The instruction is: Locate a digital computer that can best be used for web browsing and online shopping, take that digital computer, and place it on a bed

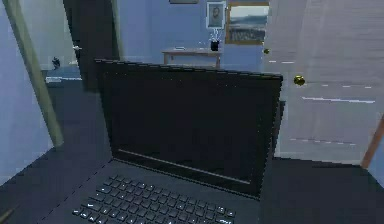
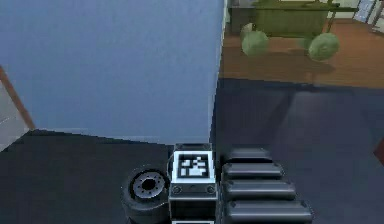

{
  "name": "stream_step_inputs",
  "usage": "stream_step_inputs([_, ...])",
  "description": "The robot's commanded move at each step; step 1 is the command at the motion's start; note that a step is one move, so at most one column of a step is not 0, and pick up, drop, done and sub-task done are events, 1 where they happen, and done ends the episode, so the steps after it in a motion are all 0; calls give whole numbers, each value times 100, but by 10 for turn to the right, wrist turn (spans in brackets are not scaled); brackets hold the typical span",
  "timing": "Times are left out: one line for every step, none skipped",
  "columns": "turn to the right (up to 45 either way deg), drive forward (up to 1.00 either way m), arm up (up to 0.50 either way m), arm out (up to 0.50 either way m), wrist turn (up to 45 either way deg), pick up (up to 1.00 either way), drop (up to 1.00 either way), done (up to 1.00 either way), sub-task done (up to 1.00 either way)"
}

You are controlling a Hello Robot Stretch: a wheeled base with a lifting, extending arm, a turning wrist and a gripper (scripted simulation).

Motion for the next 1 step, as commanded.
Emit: stream_step_inputs([0, 100, 0, 0, 0, 0, 0, 0, 0])
